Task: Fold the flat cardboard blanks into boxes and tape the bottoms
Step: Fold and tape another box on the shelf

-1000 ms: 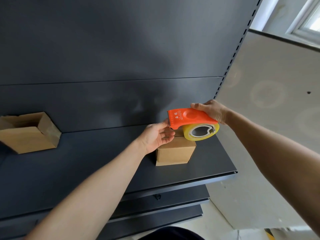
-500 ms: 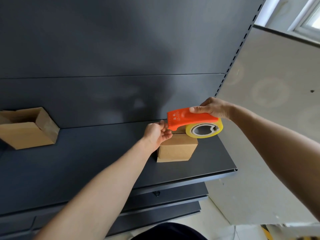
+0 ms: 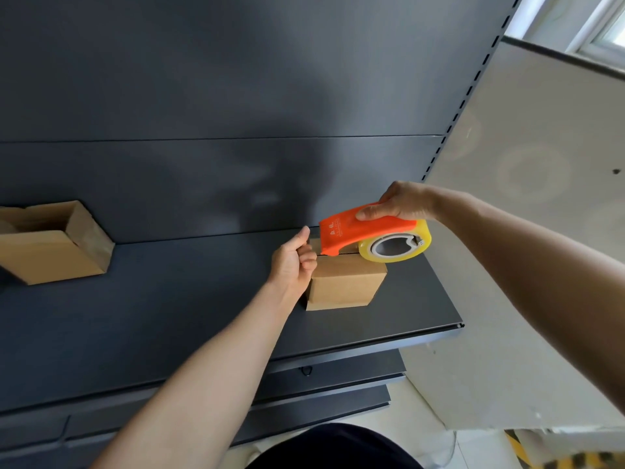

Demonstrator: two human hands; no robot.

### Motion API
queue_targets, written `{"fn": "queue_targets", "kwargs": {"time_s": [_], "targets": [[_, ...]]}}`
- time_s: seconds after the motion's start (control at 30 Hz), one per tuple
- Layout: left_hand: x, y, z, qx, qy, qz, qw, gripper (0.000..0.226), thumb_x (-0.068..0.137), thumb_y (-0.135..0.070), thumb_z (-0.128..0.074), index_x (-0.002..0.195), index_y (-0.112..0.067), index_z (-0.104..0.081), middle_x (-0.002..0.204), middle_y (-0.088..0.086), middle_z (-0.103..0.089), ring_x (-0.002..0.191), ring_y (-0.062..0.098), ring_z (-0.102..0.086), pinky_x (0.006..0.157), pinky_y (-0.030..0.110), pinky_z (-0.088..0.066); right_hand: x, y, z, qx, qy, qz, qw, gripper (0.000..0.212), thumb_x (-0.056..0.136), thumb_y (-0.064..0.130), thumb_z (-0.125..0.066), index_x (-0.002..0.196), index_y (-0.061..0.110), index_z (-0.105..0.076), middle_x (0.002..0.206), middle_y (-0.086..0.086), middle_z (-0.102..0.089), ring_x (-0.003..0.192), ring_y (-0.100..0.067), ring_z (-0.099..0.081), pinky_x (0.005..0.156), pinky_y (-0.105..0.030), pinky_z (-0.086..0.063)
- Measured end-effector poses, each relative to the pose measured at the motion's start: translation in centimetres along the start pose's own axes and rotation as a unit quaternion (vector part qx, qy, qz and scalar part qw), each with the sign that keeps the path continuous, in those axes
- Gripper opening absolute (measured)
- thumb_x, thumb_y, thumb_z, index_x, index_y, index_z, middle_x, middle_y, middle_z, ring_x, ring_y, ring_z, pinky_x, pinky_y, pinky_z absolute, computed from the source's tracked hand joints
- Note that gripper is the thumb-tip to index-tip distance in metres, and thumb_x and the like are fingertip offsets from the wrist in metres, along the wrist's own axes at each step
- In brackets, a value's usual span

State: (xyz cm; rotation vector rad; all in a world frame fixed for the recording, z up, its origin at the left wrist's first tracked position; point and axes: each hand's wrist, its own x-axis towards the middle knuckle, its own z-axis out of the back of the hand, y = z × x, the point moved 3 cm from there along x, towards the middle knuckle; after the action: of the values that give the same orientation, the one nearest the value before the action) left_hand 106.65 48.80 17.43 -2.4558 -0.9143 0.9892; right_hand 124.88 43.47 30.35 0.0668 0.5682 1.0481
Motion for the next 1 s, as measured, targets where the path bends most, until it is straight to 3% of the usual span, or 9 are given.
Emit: {"fn": "queue_targets", "kwargs": {"time_s": [0.13,0.33,0.67,0.83,1.0], "targets": [[0.5,0.1,1.1,-0.048,0.009,0.023,0.999,0.039,0.094,-0.015,-0.056,0.062,-0.018,-0.035,0.048,-0.008,-0.026,0.029,0.002,-0.025,0.027,0.012,-0.018,0.7,1.5,-0.1,-0.034,0.01,-0.004,0.999,0.057,0.072,0.072,-0.061,0.079,0.015,-0.061,0.081,-0.005,-0.065,0.074,-0.02,-0.062,0.072,-0.031,-0.046],[0.6,0.1,3.3,0.115,-0.024,0.024,0.993,0.034,0.093,-0.018,-0.06,0.063,-0.01,-0.045,0.045,-0.006,-0.045,0.03,0.002,-0.024,0.029,0.014,-0.017,1.3,2.4,-0.5,-0.063,0.018,-0.005,0.998,0.059,0.07,0.072,-0.063,0.079,0.014,-0.062,0.082,-0.007,-0.067,0.07,-0.02,-0.061,0.065,-0.029,-0.044],[1.4,0.1,4.2,0.219,-0.037,0.028,0.974,0.031,0.09,-0.023,-0.066,0.07,-0.009,-0.047,0.053,-0.002,-0.044,0.035,0.005,-0.029,0.034,0.016,-0.024,1.3,3.2,-1.0,-0.087,0.014,-0.004,0.996,0.054,0.074,0.07,-0.06,0.075,0.016,-0.057,0.077,-0.005,-0.064,0.068,-0.018,-0.06,0.06,-0.026,-0.042],[1.9,0.3,4.1,0.261,-0.05,0.022,0.964,0.039,0.086,-0.026,-0.069,0.064,-0.007,-0.044,0.041,-0.005,-0.042,0.036,0.008,-0.031,0.035,0.017,-0.029,1.3,3.1,-1.0,-0.078,0.011,-0.005,0.997,0.052,0.073,0.07,-0.061,0.072,0.018,-0.056,0.074,-0.003,-0.062,0.067,-0.018,-0.06,0.061,-0.026,-0.042],[2.0,-0.2,4.5,0.345,-0.076,0.041,0.935,0.045,0.077,-0.044,-0.075,0.07,-0.006,-0.053,0.057,0.002,-0.044,0.042,0.011,-0.038,0.039,0.019,-0.04,1.5,3.1,-1.1,-0.071,0.008,-0.004,0.997,0.053,0.073,0.069,-0.063,0.072,0.016,-0.057,0.073,-0.004,-0.063,0.064,-0.017,-0.059,0.057,-0.025,-0.041]]}}
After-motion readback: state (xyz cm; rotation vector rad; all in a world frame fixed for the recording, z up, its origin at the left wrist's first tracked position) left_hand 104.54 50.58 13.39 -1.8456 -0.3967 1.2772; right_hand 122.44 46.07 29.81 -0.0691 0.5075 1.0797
